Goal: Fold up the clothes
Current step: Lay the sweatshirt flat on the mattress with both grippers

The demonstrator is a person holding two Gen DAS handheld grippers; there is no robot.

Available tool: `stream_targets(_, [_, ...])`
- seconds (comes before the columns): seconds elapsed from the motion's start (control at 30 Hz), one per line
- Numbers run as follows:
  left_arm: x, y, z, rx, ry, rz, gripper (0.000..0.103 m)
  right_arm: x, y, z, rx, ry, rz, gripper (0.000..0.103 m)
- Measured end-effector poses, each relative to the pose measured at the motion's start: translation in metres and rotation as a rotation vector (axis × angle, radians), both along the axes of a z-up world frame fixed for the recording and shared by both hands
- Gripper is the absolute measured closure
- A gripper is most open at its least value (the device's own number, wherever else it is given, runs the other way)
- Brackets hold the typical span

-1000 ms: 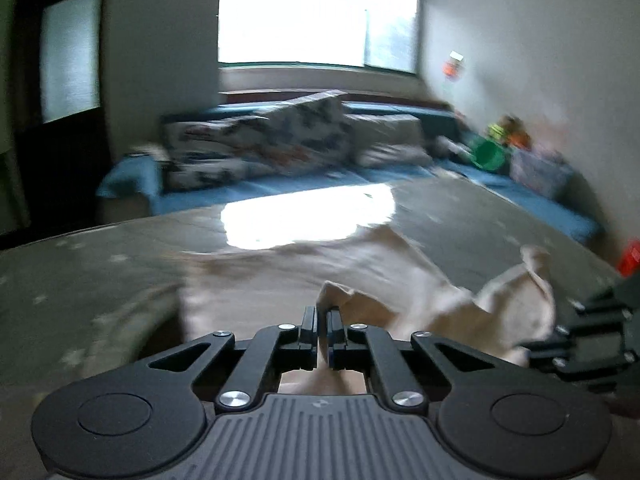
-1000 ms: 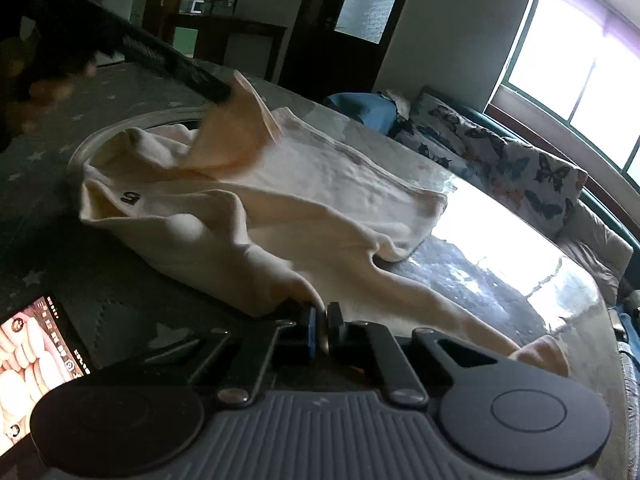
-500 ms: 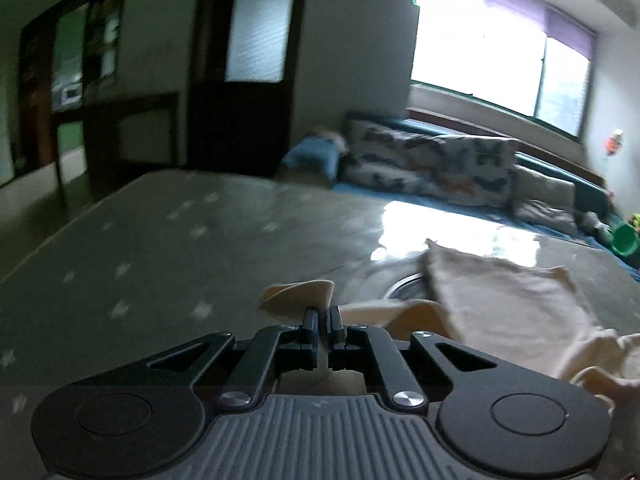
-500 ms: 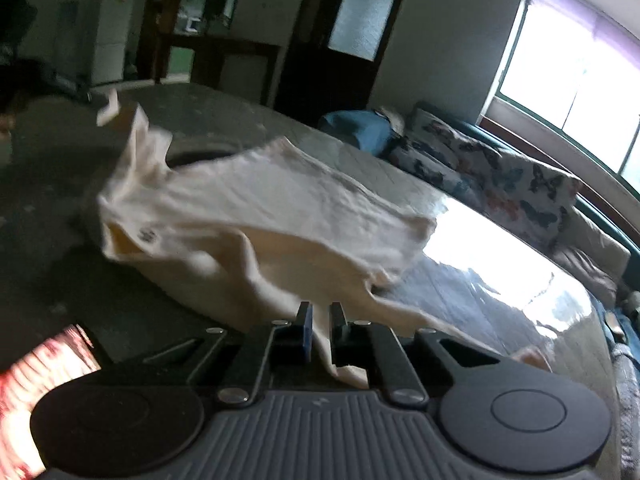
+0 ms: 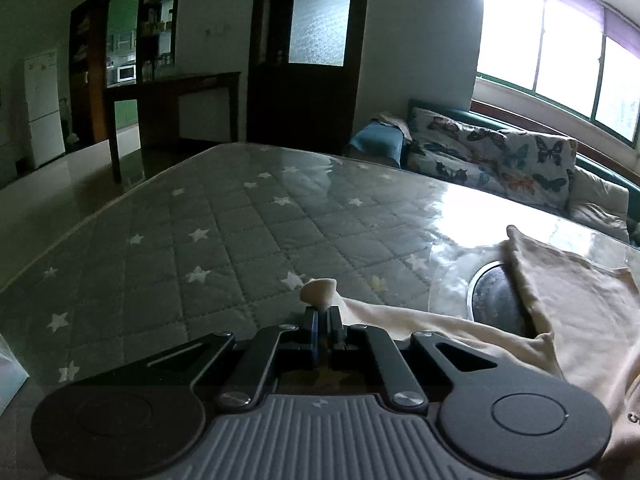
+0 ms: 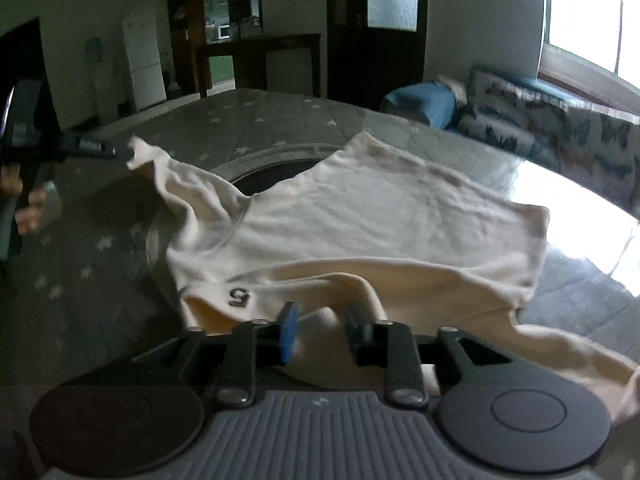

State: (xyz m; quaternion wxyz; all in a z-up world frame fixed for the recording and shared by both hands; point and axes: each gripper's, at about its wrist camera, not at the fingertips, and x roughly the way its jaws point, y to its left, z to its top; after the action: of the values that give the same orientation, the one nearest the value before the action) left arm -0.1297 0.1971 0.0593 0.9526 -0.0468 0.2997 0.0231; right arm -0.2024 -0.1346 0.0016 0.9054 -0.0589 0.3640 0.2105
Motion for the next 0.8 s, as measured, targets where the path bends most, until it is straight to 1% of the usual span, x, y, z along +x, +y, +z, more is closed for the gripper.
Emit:
stream_targets(0.1, [0.001, -0.001, -0.002, 0.007, 0.004, -0.004, 0.099, 0.006, 0.003, 0.000, 0.023, 0.016, -0.016, 0.067])
stream_targets(0.17, [0.001, -0.002, -0.003, 0.012, 0.004, -0.005, 0.099, 0.010, 0.006, -0.002, 0.010, 0.023, -0.034, 0.067])
stream_targets(0.2, [0.001, -0.002, -0.003, 0.015, 0.003, -0.005, 0.099, 0.011, 0.009, -0.005, -0.014, 0.027, -0.047, 0.068])
stream_targets(0.23, [0.002, -0.002, -0.003, 0.016, 0.002, -0.005, 0.099, 0.012, 0.010, -0.008, -0.034, 0.037, -0.055, 0.072])
stream_targets(0.27, [0.002, -0.001, -0.003, 0.015, 0.002, -0.003, 0.099, 0.013, 0.011, -0.011, -0.048, 0.046, -0.064, 0.082])
stream_targets(0.3, [0.003, 0.000, -0.003, 0.014, 0.002, -0.001, 0.099, 0.011, 0.010, -0.012, -0.048, 0.051, -0.070, 0.087])
stream_targets(0.37, [0.004, 0.002, -0.004, 0.015, 0.005, 0.005, 0.099, 0.008, 0.007, -0.014, -0.048, 0.060, -0.082, 0.094])
stream_targets(0.47, [0.007, 0.004, -0.006, 0.016, 0.011, 0.013, 0.099, -0.005, 0.001, -0.009, -0.036, 0.053, -0.088, 0.096])
stream_targets(0.67, [0.010, 0.008, -0.010, 0.026, 0.021, 0.027, 0.099, -0.038, -0.005, 0.004, -0.015, 0.033, -0.079, 0.097])
stream_targets(0.8, [0.011, 0.010, -0.012, 0.032, 0.036, 0.030, 0.098, -0.058, -0.007, 0.008, -0.015, 0.045, -0.069, 0.097])
